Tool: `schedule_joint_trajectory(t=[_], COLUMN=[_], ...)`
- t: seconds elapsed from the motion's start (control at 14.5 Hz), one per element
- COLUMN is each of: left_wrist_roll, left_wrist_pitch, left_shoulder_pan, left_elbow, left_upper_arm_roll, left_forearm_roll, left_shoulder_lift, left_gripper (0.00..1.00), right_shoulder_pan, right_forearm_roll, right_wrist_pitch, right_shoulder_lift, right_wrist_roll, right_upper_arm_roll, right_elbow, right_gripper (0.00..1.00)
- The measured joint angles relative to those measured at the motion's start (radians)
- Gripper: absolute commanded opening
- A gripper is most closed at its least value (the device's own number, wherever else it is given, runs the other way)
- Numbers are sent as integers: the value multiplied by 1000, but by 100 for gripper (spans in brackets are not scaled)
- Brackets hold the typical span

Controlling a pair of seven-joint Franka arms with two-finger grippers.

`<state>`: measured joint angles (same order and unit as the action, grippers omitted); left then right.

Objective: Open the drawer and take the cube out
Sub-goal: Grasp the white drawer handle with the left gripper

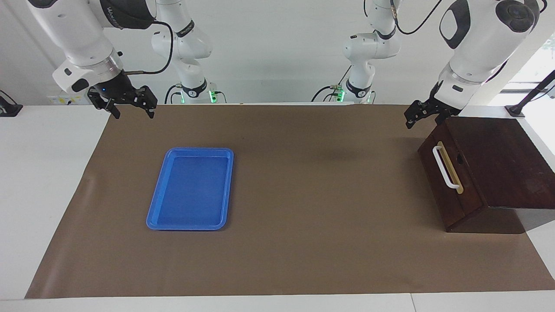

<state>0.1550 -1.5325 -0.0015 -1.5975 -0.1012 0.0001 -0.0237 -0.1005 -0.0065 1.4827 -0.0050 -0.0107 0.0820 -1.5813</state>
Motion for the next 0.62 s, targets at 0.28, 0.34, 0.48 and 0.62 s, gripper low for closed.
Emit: schedule_joint_trajectory(t=[0.28,0.34,0.48,0.62], left_wrist_roll=[-3,-6,-34,-93], left_wrist_pitch=[-5,-9,-45,-90], left_shoulder_pan=[0,0,-1,-7], left_elbow=[0,0,-5,-25], left_upper_arm_roll=[-1,-1,-3,-6], left_forearm_roll=[0,0,8,79], left_shoulder_lift=[0,0,0,-1], left_gripper=[100,100,100,100], right_shoulder_pan=[0,0,0,0], right_forearm_roll=[0,0,0,0], right_wrist_pitch=[0,0,0,0], right_shoulder_lift=[0,0,0,0], right_wrist_roll=[0,0,0,0], right_upper_arm_roll=[0,0,0,0], right_elbow=[0,0,0,0], right_gripper=[100,100,100,100])
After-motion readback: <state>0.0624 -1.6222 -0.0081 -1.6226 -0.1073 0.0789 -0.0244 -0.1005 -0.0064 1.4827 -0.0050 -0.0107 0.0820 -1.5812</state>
